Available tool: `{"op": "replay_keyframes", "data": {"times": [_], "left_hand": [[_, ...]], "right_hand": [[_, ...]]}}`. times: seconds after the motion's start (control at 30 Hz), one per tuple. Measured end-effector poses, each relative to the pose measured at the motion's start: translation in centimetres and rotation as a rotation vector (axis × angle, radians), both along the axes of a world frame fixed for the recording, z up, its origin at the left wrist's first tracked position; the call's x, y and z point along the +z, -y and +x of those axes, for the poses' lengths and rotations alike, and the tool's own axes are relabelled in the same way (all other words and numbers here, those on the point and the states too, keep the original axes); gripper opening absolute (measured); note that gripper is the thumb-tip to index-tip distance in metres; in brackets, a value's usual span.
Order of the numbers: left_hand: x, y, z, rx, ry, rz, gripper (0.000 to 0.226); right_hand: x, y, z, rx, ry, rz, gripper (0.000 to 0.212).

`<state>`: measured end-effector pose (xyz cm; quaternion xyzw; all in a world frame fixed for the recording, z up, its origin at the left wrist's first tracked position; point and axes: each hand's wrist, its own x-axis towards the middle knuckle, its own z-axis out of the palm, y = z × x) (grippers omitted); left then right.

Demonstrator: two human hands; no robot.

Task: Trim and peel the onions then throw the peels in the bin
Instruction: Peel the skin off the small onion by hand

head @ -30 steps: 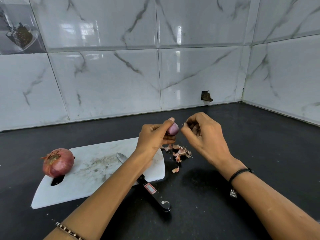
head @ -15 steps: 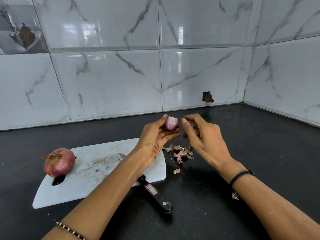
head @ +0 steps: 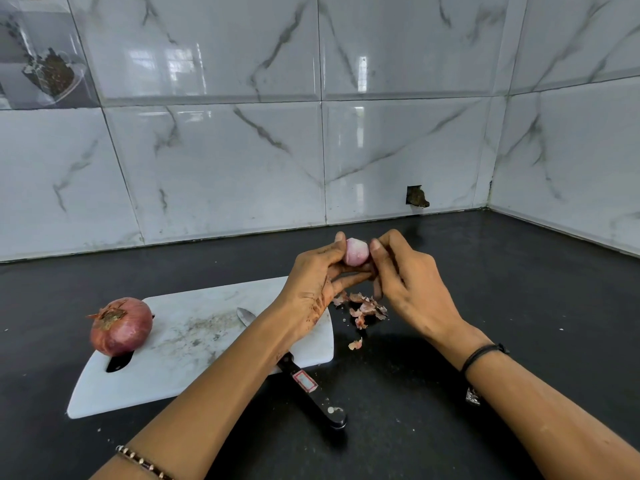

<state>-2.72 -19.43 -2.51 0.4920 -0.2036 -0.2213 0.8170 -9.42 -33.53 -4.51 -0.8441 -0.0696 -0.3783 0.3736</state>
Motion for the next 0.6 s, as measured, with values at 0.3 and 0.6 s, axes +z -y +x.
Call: {"op": "replay_keyframes", "data": {"times": [0.3,0.6], "left_hand": [[0.36,0.10,-0.74,-0.023,-0.111,-0.032,0.044],[0.30,-0.01,-0.31,-0.008,-0.089,-0.110,0.036]], "right_hand": [[0.39,0.61,0.15,-0.210,0.214,-0.054,0.022],[0.71,0.03,-0.33,-0.071,0.253,-0.033,0.018]]}}
